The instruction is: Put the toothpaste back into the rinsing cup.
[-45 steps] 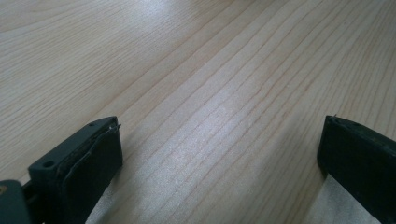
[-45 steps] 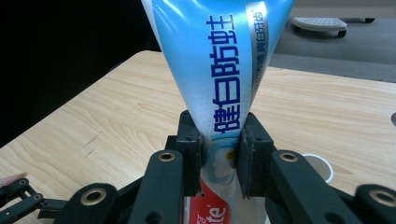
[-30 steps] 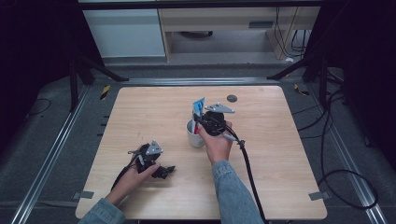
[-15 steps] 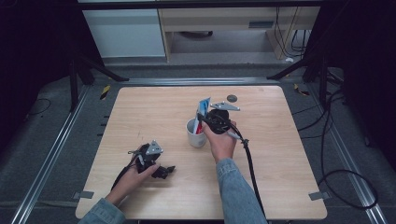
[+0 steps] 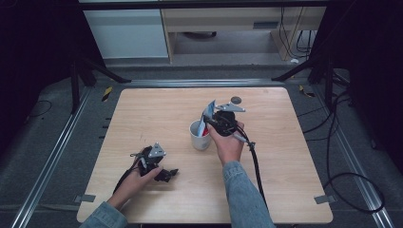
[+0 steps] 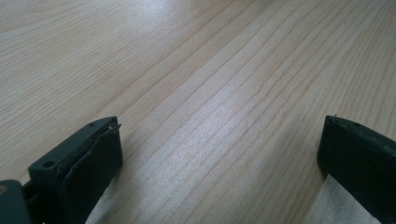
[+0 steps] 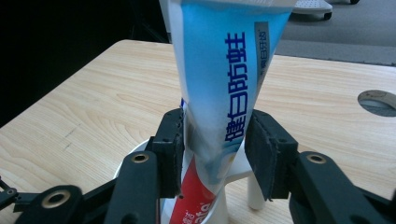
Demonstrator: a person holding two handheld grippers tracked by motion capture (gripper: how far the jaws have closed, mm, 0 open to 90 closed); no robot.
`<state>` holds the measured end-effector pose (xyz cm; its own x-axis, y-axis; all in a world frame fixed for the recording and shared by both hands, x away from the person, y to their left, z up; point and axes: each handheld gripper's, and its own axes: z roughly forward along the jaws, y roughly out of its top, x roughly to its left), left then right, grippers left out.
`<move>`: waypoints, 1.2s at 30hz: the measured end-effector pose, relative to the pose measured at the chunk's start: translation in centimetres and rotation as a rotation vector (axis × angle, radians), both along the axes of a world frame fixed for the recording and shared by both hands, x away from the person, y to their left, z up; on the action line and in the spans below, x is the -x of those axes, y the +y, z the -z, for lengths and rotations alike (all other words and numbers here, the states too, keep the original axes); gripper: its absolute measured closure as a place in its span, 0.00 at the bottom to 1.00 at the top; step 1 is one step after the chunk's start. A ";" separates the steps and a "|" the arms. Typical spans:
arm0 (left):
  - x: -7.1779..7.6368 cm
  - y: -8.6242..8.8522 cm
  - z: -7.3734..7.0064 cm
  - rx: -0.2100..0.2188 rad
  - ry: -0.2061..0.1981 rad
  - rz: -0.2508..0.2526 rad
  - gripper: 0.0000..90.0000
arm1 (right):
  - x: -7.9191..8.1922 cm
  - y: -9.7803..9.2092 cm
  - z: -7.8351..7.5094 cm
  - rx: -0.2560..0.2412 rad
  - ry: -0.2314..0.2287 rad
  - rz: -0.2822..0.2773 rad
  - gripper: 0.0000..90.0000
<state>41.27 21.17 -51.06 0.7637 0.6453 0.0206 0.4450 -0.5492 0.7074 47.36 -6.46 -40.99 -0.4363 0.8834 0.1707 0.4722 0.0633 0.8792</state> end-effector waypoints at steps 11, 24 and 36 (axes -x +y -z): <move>0.0 0.0 0.0 0.000 0.000 0.000 0.00 | 0.4 0.2 -0.6 0.096 -0.015 0.012 0.50; 0.0 0.0 0.0 0.004 -0.001 -0.003 0.00 | 0.6 -0.1 -1.7 0.172 0.001 0.017 0.32; 0.0 0.0 0.0 0.002 -0.003 -0.001 0.00 | 0.7 0.4 -2.4 0.272 0.020 -0.009 0.07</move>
